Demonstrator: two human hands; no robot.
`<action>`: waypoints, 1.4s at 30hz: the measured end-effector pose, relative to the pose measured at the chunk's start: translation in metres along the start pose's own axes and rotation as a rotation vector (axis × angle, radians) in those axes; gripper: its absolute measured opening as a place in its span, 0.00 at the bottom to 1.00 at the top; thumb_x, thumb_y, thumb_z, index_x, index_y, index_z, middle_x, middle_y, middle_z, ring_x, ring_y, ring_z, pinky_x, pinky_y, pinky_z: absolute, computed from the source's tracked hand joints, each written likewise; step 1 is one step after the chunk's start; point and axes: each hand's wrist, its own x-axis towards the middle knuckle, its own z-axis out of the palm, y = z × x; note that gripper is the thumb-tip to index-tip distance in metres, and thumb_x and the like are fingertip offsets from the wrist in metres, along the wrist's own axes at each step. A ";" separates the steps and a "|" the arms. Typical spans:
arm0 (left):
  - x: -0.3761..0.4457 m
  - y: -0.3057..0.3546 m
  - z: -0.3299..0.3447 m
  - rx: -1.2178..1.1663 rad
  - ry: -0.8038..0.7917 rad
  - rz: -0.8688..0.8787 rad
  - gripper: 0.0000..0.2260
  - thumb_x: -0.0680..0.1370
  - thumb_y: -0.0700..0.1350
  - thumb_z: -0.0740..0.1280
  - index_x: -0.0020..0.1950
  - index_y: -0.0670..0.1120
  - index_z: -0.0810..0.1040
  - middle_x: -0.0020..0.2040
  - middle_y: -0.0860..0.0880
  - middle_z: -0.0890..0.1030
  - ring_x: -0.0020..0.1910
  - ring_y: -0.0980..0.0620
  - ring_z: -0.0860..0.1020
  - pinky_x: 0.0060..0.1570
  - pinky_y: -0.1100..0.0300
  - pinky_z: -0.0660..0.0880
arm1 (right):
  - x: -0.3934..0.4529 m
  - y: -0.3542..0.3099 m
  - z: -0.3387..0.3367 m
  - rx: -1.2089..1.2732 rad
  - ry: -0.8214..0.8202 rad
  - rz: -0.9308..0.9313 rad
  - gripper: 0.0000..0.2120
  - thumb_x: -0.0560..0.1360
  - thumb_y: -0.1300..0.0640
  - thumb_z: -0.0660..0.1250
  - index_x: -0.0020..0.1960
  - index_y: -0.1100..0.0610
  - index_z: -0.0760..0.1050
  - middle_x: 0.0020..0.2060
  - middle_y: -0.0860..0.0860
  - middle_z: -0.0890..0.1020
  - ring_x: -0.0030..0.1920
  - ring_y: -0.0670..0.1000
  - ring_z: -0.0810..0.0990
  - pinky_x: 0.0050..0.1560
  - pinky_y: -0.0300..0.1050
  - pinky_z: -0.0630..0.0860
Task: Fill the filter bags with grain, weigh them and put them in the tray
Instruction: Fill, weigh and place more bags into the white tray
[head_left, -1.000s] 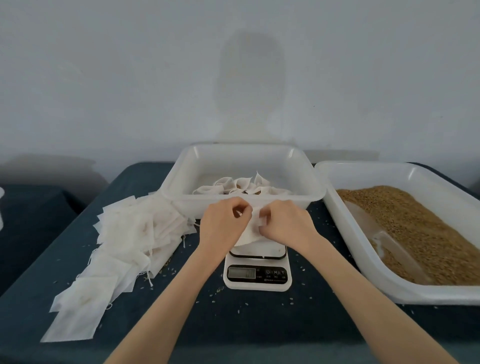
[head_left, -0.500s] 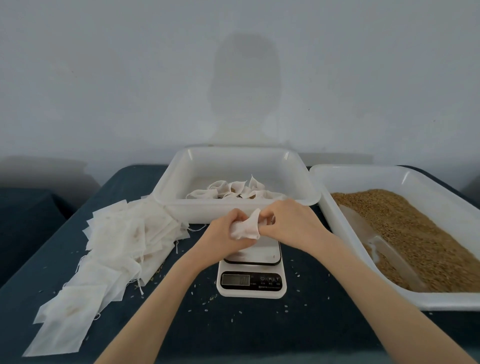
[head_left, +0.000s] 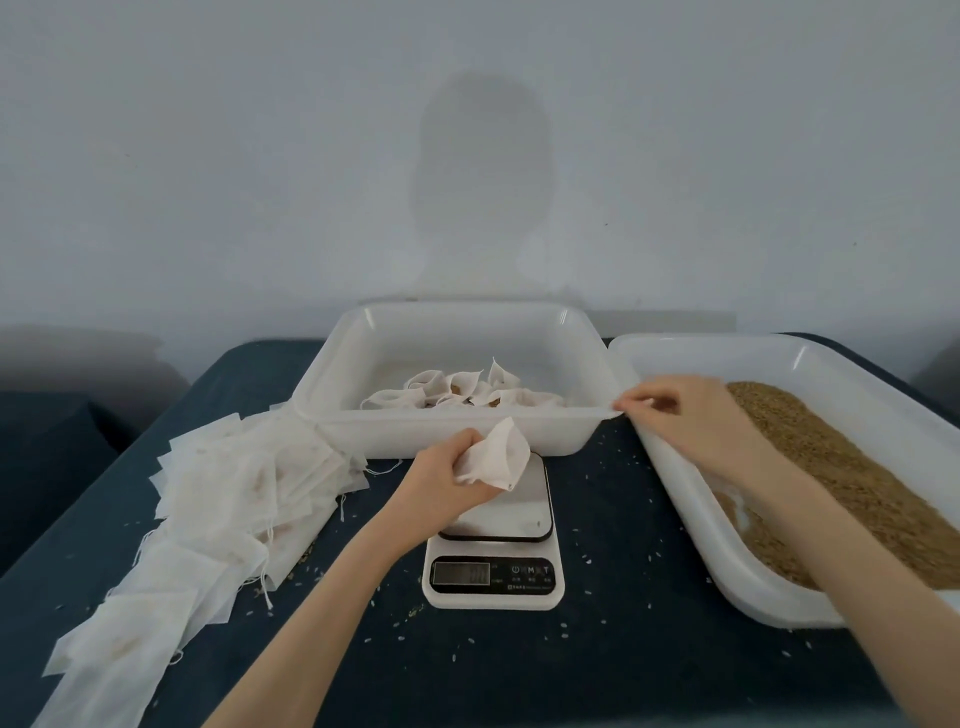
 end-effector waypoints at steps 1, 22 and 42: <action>0.001 0.000 0.001 0.001 -0.003 0.004 0.09 0.69 0.50 0.73 0.43 0.55 0.74 0.34 0.62 0.76 0.33 0.65 0.72 0.31 0.71 0.67 | -0.001 0.015 -0.011 -0.117 0.042 0.079 0.04 0.76 0.45 0.65 0.44 0.40 0.79 0.43 0.39 0.82 0.42 0.40 0.78 0.40 0.37 0.73; 0.013 0.008 0.038 0.040 -0.108 -0.067 0.11 0.71 0.55 0.72 0.51 0.61 0.75 0.45 0.66 0.79 0.45 0.66 0.76 0.40 0.68 0.74 | -0.006 0.152 -0.090 -0.812 -0.310 0.491 0.15 0.80 0.41 0.56 0.52 0.53 0.68 0.44 0.48 0.77 0.44 0.47 0.77 0.49 0.43 0.77; 0.020 -0.004 0.049 0.011 -0.153 -0.119 0.13 0.69 0.54 0.70 0.49 0.70 0.74 0.46 0.62 0.81 0.44 0.59 0.79 0.41 0.61 0.79 | 0.034 0.177 -0.050 -0.182 -0.274 0.529 0.05 0.77 0.55 0.67 0.45 0.55 0.72 0.37 0.49 0.79 0.33 0.43 0.76 0.30 0.31 0.69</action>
